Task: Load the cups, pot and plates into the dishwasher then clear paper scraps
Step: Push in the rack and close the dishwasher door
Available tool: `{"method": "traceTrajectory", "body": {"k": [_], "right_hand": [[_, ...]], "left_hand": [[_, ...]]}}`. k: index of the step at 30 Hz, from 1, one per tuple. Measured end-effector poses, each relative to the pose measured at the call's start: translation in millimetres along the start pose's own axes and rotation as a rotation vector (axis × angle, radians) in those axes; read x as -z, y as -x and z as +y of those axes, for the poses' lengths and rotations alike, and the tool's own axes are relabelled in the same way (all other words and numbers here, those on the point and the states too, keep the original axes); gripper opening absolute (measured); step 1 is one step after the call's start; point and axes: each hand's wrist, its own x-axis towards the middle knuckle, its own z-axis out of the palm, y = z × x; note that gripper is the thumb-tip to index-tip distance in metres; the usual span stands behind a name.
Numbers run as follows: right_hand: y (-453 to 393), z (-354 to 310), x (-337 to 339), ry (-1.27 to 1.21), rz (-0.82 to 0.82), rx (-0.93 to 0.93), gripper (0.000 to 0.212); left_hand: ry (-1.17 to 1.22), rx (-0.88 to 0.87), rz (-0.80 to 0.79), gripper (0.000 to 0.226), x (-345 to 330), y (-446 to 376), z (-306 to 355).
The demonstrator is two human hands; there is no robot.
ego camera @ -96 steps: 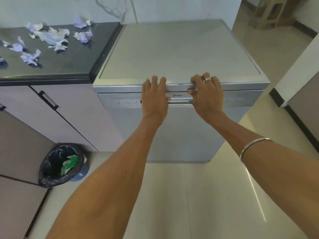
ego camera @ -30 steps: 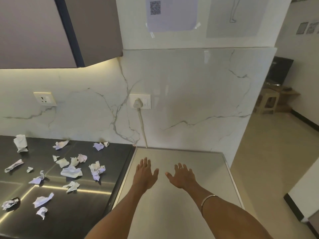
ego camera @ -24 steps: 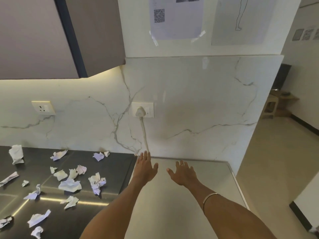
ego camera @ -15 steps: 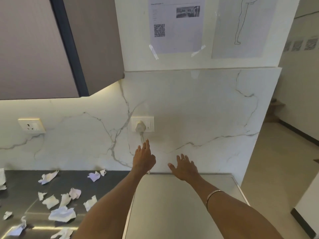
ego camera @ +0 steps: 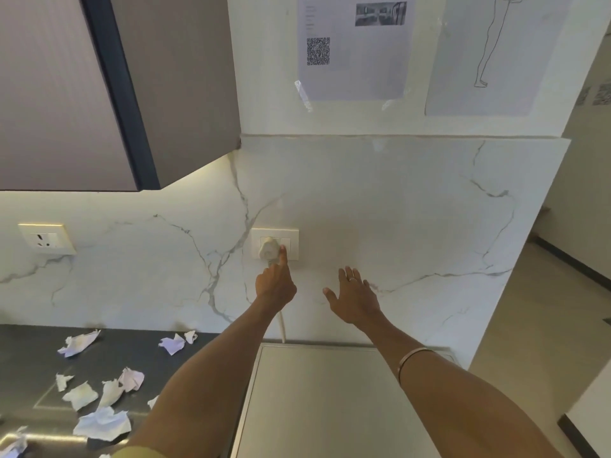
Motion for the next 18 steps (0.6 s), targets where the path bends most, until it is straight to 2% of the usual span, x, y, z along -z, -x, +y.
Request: {"method": "traceTrajectory", "body": {"k": [5, 8, 11, 16, 18], "right_hand": [[-3.2, 5.2, -1.6, 0.010, 0.005, -0.005, 0.073], [1.7, 3.7, 4.8, 0.006, 0.007, -0.011, 0.073], [11.8, -1.7, 12.9, 0.007, 0.025, 0.012, 0.072], [28.1, -1.6, 18.0, 0.006, -0.007, 0.001, 0.073], [33.8, -1.7, 20.1, 0.012, -0.009, 0.002, 0.073]], "left_hand": [[0.060, 0.088, -0.196, 0.096, 3.0, -14.8, 6.5], [0.101, 0.127, -0.208, 0.093, 4.8, -14.2, 11.1], [0.093, 0.083, -0.238, 0.092, 12.1, -9.8, 4.0], [0.075, -0.012, -0.247, 0.051, 20.7, 8.8, -3.2], [0.043, -0.028, -0.247, 0.043, 18.6, 21.3, -3.8]]}}
